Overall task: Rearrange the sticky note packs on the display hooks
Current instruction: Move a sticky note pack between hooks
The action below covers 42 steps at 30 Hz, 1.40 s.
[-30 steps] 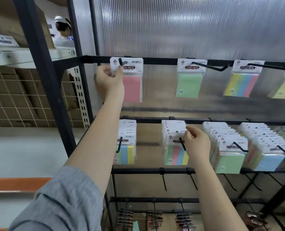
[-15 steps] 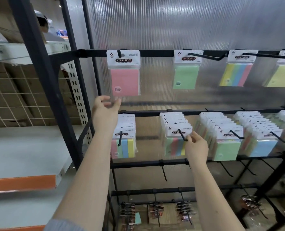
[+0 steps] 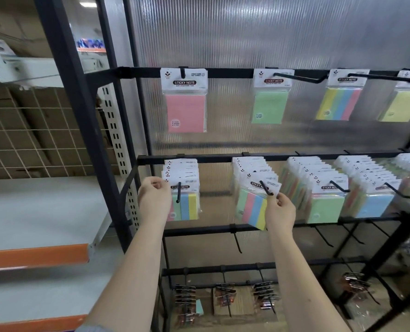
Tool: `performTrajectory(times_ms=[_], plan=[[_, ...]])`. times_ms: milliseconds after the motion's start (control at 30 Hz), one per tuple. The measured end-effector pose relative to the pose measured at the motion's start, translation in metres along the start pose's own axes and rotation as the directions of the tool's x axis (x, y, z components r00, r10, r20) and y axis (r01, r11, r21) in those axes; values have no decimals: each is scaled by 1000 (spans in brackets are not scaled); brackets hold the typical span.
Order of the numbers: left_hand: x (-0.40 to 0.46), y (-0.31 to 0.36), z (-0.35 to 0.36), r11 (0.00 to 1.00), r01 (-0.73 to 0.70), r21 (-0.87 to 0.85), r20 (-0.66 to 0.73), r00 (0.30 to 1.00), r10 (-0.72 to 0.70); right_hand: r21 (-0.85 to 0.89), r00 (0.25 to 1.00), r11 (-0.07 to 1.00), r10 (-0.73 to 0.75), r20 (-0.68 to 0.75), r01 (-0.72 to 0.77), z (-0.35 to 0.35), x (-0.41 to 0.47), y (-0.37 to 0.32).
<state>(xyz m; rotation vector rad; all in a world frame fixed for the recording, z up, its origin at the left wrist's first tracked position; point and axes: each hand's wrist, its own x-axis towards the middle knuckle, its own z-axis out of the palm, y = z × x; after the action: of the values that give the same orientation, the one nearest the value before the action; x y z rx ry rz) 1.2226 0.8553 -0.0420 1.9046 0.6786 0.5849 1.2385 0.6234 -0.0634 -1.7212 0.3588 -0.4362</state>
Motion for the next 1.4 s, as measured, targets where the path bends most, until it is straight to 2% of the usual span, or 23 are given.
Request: performTrajectory(times_ms=[200,433,600,700,867,933,1033,1167,1267,1400], plan=[[-8,-8,4,999,15,-50,54,998,-12,18,990,999,-28,-135,31,-3,-17,-5],[-20,-15,8,987,24,-158,18,1000,-21,-1,943,996,-80,-323,84,-8,-34,-4],[-28,-22,13,972,36,-233,20,999,-33,9,912,989,-131,-389,146,-12,-42,-7],[-30,-23,13,948,91,-306,24,996,-87,7,901,986,-151,-407,168,-15,-46,-9],[-31,-24,18,943,167,-287,204,973,-110,39,893,983,-145,-426,178,-21,-49,-15],[-33,-22,19,935,183,-304,230,967,-114,55,893,980,-148,-425,189,-23,-51,-18],[-34,-21,18,935,136,-327,209,975,-68,54,886,977,-163,-435,206,-25,-53,-22],[-37,-23,12,952,24,-307,106,994,9,56,884,975,-168,-436,213,-25,-58,-27],[-44,-23,3,970,-87,-227,30,995,96,35,869,968,-206,-451,248,-25,-68,-31],[-54,-27,-9,977,-181,-110,6,983,182,-20,841,948,-292,-456,319,-35,-83,-41]])
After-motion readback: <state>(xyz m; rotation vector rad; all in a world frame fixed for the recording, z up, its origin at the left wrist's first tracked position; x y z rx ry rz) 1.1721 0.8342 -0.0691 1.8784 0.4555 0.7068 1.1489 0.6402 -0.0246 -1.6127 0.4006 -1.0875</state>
